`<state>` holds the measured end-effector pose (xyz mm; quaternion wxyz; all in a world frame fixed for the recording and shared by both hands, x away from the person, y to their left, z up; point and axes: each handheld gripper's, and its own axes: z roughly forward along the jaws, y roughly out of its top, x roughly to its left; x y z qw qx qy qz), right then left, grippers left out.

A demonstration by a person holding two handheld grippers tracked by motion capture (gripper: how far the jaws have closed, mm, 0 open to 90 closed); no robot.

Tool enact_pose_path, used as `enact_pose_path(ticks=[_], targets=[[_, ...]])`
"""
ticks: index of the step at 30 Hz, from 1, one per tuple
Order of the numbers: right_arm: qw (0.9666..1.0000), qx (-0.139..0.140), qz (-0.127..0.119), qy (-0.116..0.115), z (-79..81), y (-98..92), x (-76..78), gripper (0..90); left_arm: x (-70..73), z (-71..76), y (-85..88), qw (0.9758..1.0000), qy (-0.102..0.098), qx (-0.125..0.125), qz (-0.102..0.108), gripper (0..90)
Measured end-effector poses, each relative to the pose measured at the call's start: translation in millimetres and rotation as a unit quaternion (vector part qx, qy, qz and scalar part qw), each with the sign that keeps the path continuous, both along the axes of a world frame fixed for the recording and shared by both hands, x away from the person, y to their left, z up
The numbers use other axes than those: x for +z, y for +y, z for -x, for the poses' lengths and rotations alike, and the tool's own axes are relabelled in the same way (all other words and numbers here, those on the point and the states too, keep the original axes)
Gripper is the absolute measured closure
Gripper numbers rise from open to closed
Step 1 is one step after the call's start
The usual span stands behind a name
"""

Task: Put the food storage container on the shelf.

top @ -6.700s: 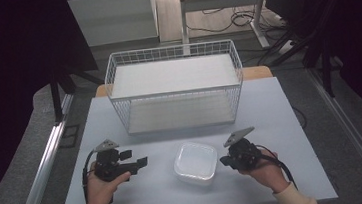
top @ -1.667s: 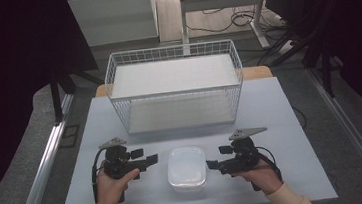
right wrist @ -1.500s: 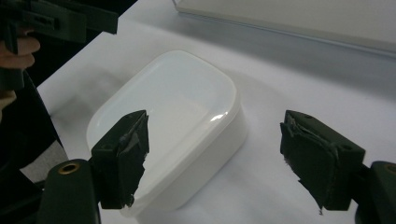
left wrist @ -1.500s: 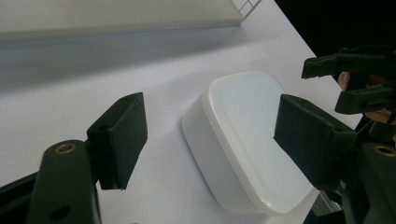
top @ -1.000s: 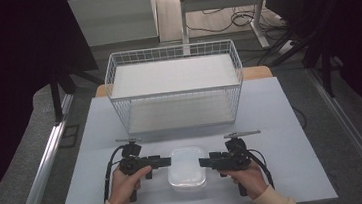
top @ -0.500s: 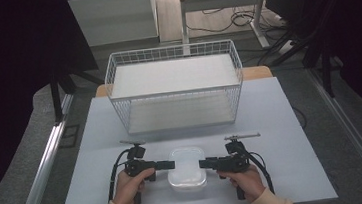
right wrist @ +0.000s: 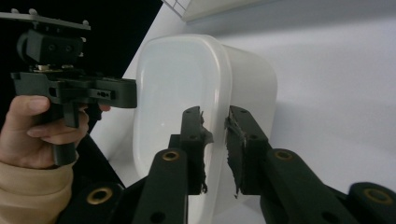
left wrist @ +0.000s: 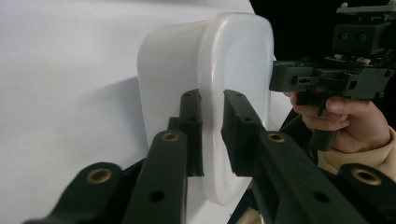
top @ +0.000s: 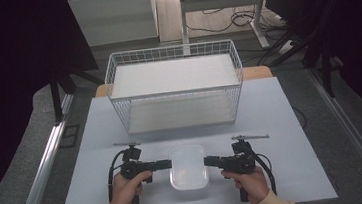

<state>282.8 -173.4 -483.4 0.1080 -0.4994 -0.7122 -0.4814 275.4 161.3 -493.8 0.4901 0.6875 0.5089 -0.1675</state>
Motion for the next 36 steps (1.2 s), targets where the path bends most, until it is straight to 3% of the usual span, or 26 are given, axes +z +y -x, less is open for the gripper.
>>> enact_pose_path(ticks=[3,6,12,13,14,18,19,20,22,26,27,36], targets=[[0.9997,0.002,0.012,-0.021,2.7,0.8,7.3,78.6,9.9,4.2,-3.2,0.9995,-0.025,0.002,-0.017,80.1],[0.9997,0.004,0.011,-0.023,2.7,0.6,9.6,78.7,15.0,5.2,-3.5,0.9992,-0.035,0.002,-0.022,80.1],[0.9987,0.01,0.008,-0.05,-0.8,1.0,26.9,78.8,34.7,3.6,-1.6,0.9977,-0.066,0.005,-0.018,80.3],[0.9981,0.012,0.008,-0.061,-3.5,1.3,36.8,78.8,45.2,0.2,-1.3,0.9966,-0.08,0.004,-0.017,80.4],[0.9981,0.012,0.008,-0.061,-3.5,1.3,36.8,78.8,45.2,0.2,-1.3,0.9966,-0.08,0.004,-0.017,80.4],[0.9963,0.014,0.009,-0.084,-11.1,0.7,62.8,78.9,70.7,-8.2,-1.7,0.9941,-0.107,0.002,-0.017,80.5],[0.9953,0.015,0.009,-0.095,-14.8,0.3,75.2,78.9,75.1,-9.5,-1.7,0.9937,-0.111,0.002,-0.016,80.5],[0.9953,0.015,0.009,-0.095,-14.8,0.3,75.2,78.9,79.6,-10.6,-1.8,0.9933,-0.114,0.003,-0.016,80.5],[0.9936,0.016,0.009,-0.112,-19.2,0.7,92.8,79.0,96.5,-15.6,-1.4,0.9908,-0.134,0.005,-0.014,80.5],[0.9918,0.016,0.012,-0.126,-22.8,1.3,107.5,79.0,108.3,-20.0,-0.4,0.9895,-0.144,0.006,-0.009,80.6],[0.9907,0.016,0.014,-0.134,-24.9,2.0,117.5,79.0,111.7,-21.3,-0.2,0.9888,-0.149,0.007,-0.009,80.6],[0.9867,0.018,0.024,-0.16,-33.0,3.7,147.3,79.0,140.1,-31.7,0.5,0.9849,-0.173,0.007,-0.005,80.5]])
